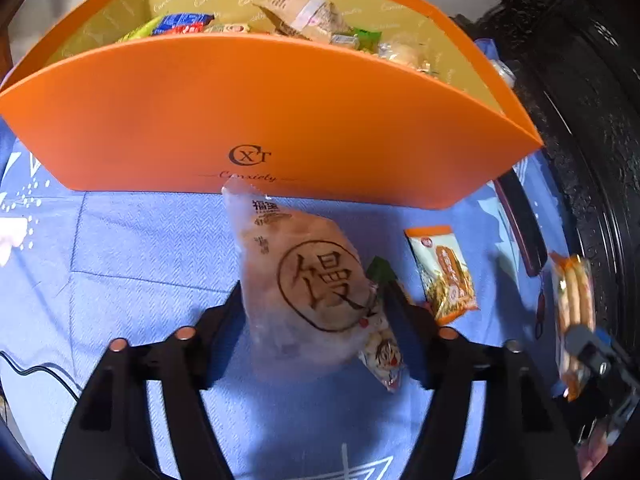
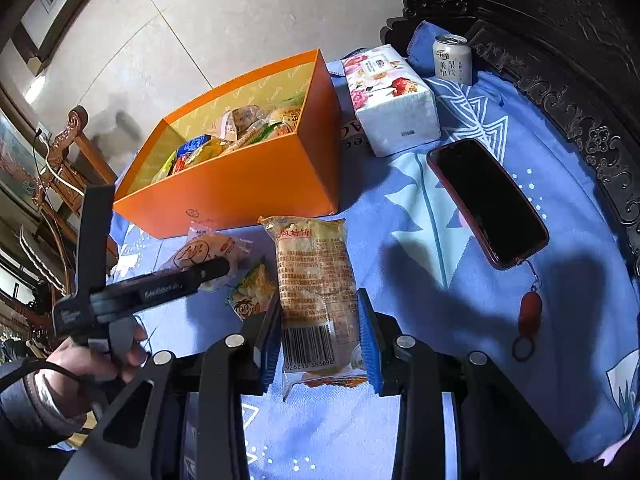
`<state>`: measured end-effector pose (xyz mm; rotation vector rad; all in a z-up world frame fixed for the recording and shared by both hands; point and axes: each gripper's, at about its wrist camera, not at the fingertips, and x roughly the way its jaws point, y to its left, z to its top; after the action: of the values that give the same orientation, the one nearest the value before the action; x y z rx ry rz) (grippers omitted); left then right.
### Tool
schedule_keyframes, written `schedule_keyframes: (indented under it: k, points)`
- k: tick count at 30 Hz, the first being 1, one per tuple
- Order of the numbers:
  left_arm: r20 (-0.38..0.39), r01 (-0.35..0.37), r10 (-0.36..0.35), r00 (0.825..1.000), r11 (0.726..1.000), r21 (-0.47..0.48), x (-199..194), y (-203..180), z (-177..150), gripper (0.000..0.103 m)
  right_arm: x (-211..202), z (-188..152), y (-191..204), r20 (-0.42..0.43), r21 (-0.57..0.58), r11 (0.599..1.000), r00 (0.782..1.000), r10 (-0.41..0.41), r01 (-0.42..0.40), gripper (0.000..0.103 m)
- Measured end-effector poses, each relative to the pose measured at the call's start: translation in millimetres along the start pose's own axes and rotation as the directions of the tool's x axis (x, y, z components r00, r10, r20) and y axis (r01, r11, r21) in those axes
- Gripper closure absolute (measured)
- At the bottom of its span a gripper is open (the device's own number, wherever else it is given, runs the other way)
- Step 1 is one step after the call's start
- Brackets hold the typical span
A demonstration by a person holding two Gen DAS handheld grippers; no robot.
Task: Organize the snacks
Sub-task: 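Grasp the clear bun bag with the left tool while the right tool grasps the bread pack, then carry both packs over the orange box and open both tools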
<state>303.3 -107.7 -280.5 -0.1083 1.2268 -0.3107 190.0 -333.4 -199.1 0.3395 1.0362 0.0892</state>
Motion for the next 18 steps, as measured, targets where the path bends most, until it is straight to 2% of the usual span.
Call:
schedule_keyframes:
  k: [4, 7, 12, 18]
  points:
    - [0.008, 0.013, -0.012, 1.0, 1.0, -0.024, 5, 1, 5, 0.034, 1, 0, 0, -0.007, -0.006, 1.0, 1.0, -0.005, 0.005, 0.068]
    - [0.032, 0.0, -0.001, 0.999, 1.0, 0.024, 3, -1, 5, 0.046, 3, 1, 0, -0.012, -0.007, 1.0, 1.0, -0.006, 0.006, 0.068]
    - [0.05, 0.02, -0.022, 0.998, 0.999, 0.036, -6, 2, 0, 0.064, 4, 2, 4, -0.011, -0.016, 1.0, 1.0, -0.004, 0.004, 0.068]
    - [0.087, 0.045, -0.051, 0.995, 0.996, 0.071, -33, 6, -16, 0.065, 0, 8, 15, -0.002, -0.047, 0.999, 1.0, 0.004, -0.004, 0.068]
